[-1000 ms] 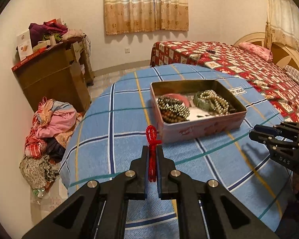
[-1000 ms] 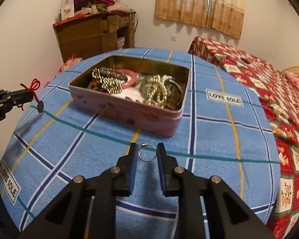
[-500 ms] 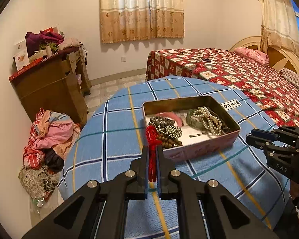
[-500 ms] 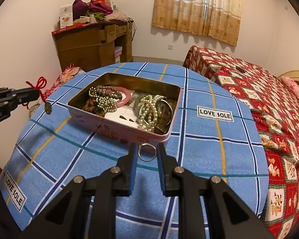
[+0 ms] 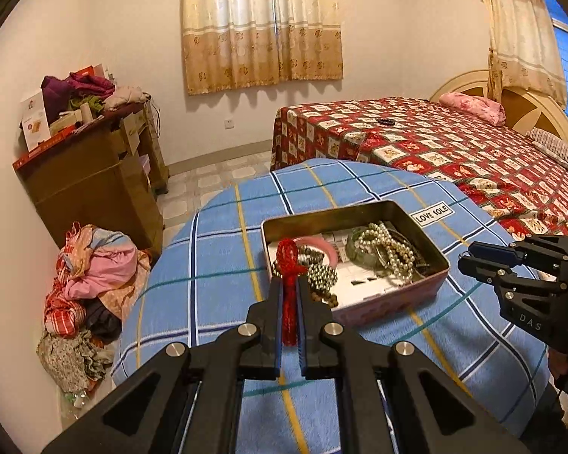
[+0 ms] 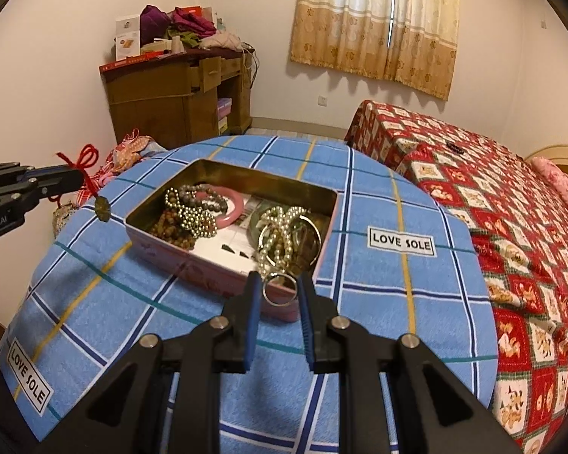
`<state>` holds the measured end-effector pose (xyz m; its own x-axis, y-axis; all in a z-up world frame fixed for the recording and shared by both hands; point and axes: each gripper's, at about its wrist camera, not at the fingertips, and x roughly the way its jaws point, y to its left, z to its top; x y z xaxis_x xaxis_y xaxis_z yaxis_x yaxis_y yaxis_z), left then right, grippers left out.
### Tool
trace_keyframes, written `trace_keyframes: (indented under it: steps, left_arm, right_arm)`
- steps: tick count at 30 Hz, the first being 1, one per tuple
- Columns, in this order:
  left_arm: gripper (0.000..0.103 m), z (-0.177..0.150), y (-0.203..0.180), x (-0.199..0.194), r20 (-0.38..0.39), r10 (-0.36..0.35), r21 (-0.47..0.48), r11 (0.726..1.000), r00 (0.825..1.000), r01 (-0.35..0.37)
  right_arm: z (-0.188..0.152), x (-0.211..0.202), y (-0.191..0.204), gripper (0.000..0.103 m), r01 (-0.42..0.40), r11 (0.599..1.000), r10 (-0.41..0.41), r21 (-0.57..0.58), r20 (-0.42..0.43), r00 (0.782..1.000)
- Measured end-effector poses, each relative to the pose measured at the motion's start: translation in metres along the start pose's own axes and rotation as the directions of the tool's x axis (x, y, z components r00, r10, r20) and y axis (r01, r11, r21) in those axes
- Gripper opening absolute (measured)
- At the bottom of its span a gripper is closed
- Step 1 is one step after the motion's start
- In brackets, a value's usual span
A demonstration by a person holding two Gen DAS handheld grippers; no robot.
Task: Organize jewelry
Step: 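Carry the red string with the left tool while the right tool carries the ring to the tin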
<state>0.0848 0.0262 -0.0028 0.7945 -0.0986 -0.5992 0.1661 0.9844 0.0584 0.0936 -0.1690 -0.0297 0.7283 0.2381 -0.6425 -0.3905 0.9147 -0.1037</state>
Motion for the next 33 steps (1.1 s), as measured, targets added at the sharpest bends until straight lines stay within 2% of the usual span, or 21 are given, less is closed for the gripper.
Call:
trace_keyframes:
  steps: [20, 33]
  left_arm:
    - [0.005, 0.053, -0.008, 0.036, 0.03, 0.011, 0.053, 0.999, 0.999, -0.012]
    - [0.005, 0.055, -0.007, 0.074, -0.021, 0.04, 0.058, 0.998, 0.999, -0.038]
  right_arm:
    - [0.047, 0.027, -0.008, 0.022, 0.023, 0.999, -0.021, -0.032, 0.046, 0.999]
    - [0.058, 0.061, -0.01, 0.022, 0.057, 0.997, -0.056, -0.045, 0.018, 0.998]
